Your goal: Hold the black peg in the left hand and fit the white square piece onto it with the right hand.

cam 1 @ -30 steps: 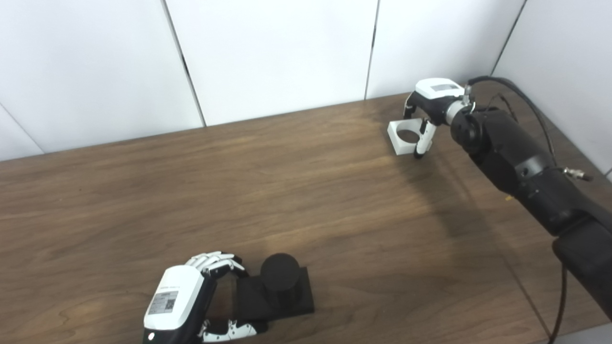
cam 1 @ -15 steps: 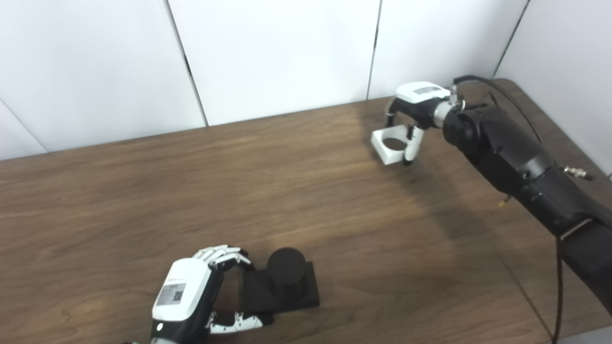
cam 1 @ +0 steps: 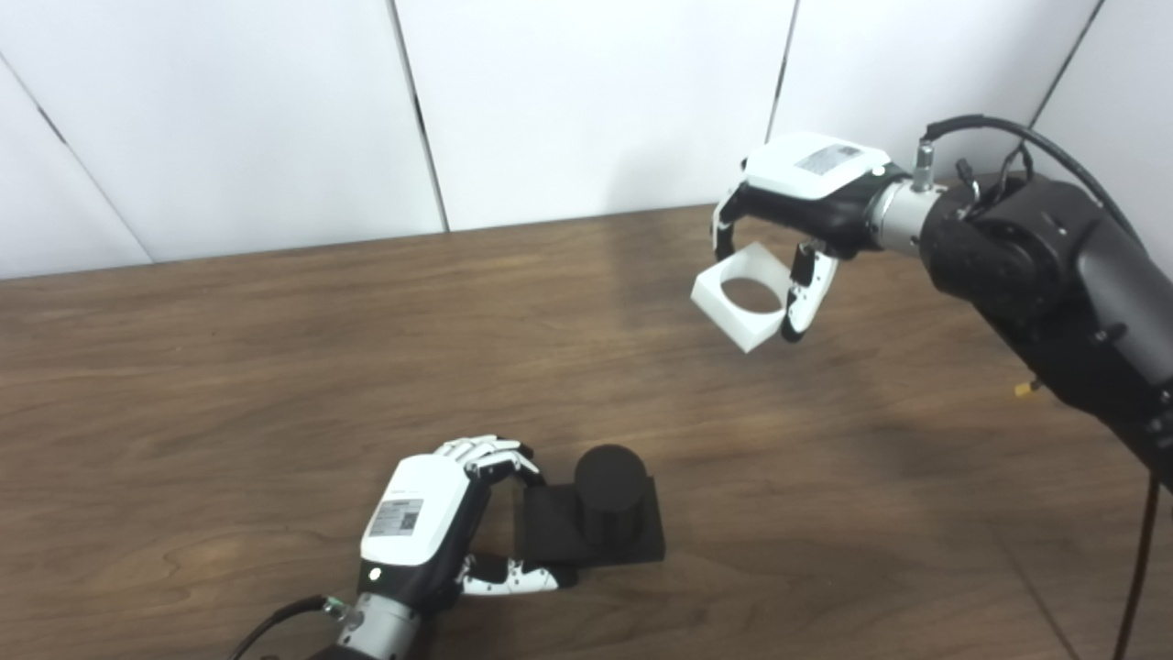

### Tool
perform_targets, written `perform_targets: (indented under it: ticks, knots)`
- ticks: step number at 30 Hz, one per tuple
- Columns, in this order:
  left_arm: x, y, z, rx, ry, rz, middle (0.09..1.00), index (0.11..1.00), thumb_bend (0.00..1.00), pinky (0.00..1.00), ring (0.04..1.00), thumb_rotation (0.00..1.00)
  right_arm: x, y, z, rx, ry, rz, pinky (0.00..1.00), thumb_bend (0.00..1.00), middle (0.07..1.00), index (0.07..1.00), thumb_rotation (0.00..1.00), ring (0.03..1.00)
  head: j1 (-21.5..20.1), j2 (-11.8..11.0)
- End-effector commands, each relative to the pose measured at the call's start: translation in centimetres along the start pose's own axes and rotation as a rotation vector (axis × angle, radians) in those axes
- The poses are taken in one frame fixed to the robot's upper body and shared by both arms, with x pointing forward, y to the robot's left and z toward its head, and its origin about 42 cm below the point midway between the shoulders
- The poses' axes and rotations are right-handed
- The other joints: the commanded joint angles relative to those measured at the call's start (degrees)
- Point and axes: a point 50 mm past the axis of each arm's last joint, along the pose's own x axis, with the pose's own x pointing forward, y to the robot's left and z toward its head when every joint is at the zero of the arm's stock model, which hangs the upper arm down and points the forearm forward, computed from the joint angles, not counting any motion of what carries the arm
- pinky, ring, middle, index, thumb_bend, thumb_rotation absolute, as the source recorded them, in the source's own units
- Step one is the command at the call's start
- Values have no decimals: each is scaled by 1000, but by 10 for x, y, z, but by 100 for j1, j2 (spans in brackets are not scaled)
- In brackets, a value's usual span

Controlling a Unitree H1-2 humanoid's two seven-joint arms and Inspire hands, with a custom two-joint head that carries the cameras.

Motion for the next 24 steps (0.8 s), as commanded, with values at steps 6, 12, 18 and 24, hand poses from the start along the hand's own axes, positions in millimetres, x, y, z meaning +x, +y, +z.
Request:
perform_targets:
  ticks: [6, 12, 18, 24]
  knots:
    - [0, -19, -2, 39, 50, -107, 774, 490, 515, 832, 820, 48, -13, -27, 42, -53, -154, -74, 936, 523, 759, 483, 130, 818, 82, 34]
    - [1, -18, 0, 37, 50, -103, 772, 490, 515, 833, 817, 47, -17, -22, 72, -44, -255, -79, 916, 523, 744, 481, 130, 808, 105, 64]
    - [2, -18, 1, 32, 52, -101, 774, 490, 516, 834, 820, 47, -20, -13, 85, -34, -298, -68, 923, 523, 749, 482, 129, 825, 119, 105]
    - [2, -17, 4, 38, 50, -103, 773, 490, 515, 834, 820, 47, -18, -2, 95, -11, -309, -40, 960, 522, 758, 483, 129, 841, 138, 151]
